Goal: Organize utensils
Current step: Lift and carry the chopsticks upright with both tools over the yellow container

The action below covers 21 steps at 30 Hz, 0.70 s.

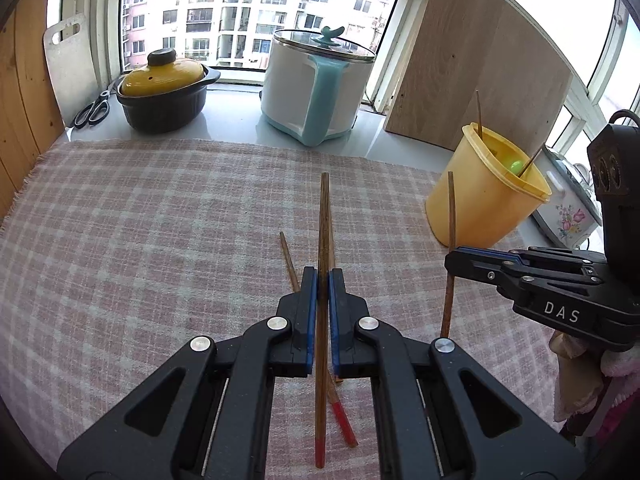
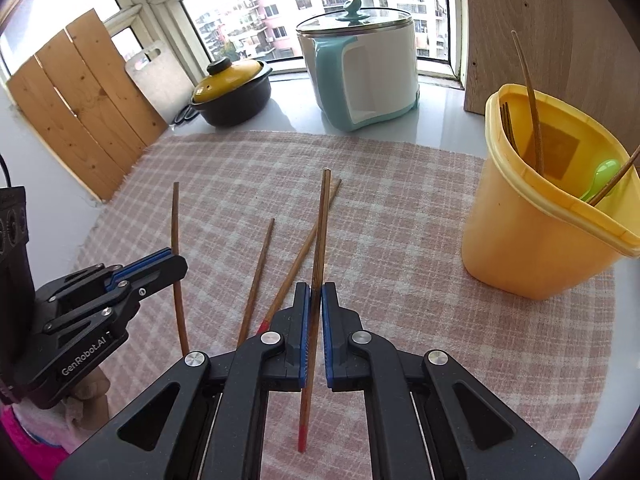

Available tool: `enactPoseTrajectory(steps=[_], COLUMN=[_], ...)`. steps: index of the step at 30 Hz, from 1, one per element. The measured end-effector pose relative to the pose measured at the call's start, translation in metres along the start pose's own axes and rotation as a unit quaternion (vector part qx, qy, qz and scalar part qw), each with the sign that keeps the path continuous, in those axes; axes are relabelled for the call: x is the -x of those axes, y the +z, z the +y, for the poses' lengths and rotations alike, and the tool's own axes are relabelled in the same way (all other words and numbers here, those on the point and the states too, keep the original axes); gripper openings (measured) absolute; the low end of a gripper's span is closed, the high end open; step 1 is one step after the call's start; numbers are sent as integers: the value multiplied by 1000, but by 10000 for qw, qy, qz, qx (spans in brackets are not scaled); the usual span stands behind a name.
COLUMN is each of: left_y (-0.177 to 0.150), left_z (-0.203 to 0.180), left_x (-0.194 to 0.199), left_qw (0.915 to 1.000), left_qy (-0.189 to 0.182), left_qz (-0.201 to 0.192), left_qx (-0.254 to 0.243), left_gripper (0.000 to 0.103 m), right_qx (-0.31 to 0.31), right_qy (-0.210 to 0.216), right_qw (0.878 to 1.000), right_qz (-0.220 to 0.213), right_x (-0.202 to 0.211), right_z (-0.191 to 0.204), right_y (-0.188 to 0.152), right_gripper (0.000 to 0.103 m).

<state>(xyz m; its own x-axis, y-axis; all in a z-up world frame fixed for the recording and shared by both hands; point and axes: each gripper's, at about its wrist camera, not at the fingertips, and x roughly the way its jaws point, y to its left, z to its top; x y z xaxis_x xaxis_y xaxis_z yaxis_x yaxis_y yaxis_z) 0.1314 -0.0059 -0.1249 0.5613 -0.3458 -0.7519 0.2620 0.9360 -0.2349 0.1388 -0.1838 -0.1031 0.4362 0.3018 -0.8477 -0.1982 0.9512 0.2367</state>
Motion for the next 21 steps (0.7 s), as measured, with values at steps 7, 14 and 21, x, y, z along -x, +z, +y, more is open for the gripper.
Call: enactPoseTrajectory(steps=[7,14,21], left_y=[0,3,10], left_z=[-16,-33,-49], left_x=[18,31,39], left_qw=[9997,9989,9976], left_qy=[-97,-223,-352], left_qz=[-174,-330,-473], left_qx=[-124,-262,-375], left_gripper=[3,3,3], right_qx=[122,146,107], right_qy=[-92,-211,-325], right_qw=[9994,9982,9966], right_qz=[-303,-542,-754], right_x=[25,46,66], right_z=[3,1,-8], right_y=[-7,-11,-13], right_gripper=[4,4,4])
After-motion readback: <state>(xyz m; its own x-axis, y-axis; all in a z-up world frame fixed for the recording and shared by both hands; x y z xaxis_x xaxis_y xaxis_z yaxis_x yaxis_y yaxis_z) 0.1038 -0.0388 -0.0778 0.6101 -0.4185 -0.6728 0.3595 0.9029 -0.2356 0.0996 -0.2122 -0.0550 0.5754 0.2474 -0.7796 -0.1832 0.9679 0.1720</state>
